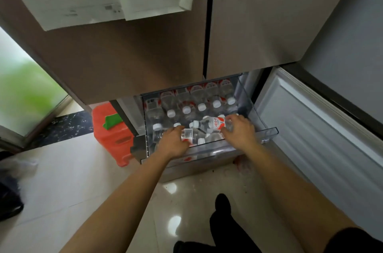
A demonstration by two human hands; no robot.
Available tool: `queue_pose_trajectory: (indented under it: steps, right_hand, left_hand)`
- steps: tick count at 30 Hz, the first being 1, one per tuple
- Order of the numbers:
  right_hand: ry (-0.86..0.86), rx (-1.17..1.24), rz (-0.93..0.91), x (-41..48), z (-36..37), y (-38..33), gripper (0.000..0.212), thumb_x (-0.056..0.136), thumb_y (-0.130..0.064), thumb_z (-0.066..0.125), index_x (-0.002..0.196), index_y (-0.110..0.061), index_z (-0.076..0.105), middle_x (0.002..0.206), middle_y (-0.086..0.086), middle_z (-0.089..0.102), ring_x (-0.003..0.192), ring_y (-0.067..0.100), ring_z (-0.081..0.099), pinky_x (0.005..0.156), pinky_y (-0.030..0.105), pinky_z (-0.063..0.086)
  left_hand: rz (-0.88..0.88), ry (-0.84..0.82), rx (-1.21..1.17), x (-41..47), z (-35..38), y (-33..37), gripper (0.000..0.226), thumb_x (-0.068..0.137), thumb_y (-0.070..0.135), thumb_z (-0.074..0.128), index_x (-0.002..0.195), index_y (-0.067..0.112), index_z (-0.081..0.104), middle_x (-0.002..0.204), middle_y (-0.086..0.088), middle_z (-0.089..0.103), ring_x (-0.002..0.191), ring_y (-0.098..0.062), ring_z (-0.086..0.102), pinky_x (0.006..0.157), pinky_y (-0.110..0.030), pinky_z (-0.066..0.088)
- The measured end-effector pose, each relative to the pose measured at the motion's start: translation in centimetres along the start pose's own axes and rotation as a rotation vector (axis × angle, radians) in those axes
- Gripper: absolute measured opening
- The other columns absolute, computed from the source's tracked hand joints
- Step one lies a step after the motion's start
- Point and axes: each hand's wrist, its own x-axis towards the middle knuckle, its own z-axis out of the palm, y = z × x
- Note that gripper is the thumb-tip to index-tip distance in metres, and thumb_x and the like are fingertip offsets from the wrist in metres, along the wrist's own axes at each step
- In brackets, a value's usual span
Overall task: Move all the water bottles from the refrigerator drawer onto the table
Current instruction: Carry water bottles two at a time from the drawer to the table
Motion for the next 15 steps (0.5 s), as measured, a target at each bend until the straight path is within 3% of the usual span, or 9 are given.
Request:
queue_pose_trajectory:
  steps: [8, 12, 15]
  right_hand:
    - [-0.424, -0.14, -0.162, 8.2, 2.0, 2.6, 0.068, 0.084, -0.037, 0.075, 0.142, -0.027, 0.041, 0.146, 0.006, 0.048, 0.133, 0.03, 0.047, 0.107, 0.05, 0.043]
    - [-0.56, -0.168, -0.198, 11.2, 2.8, 2.7, 0.089, 0.075, -0.057, 0.077, 0.148, -0.03, 0.035, 0.149, 0.01, 0.036, 0.134, 0.034, 0.041, 0.111, 0.05, 0.037]
    - [-0.608, -0.158, -0.191, 11.6, 2.7, 2.5, 0.093, 0.073, -0.057, 0.079, 0.151, -0.038, 0.032, 0.146, 0.008, 0.031, 0.134, 0.034, 0.038, 0.112, 0.047, 0.037]
  left_hand:
    - [-0.113, -0.294, 0.485, 6.9, 1.9, 0.4, 0.083, 0.086, 0.052, 0.064, 0.153, 0.024, 0.024, 0.161, -0.011, 0.02, 0.146, -0.036, 0.023, 0.115, -0.061, 0.021]
    - [-0.177, -0.312, 0.582, 8.7, 2.3, 1.0, 0.085, 0.081, 0.056, 0.068, 0.152, 0.03, 0.027, 0.157, -0.009, 0.023, 0.145, -0.036, 0.024, 0.113, -0.07, 0.014]
    - [-0.189, -0.305, 0.587, 8.9, 2.2, 1.2, 0.087, 0.078, 0.055, 0.071, 0.151, 0.034, 0.028, 0.154, -0.01, 0.022, 0.145, -0.036, 0.019, 0.112, -0.072, 0.013]
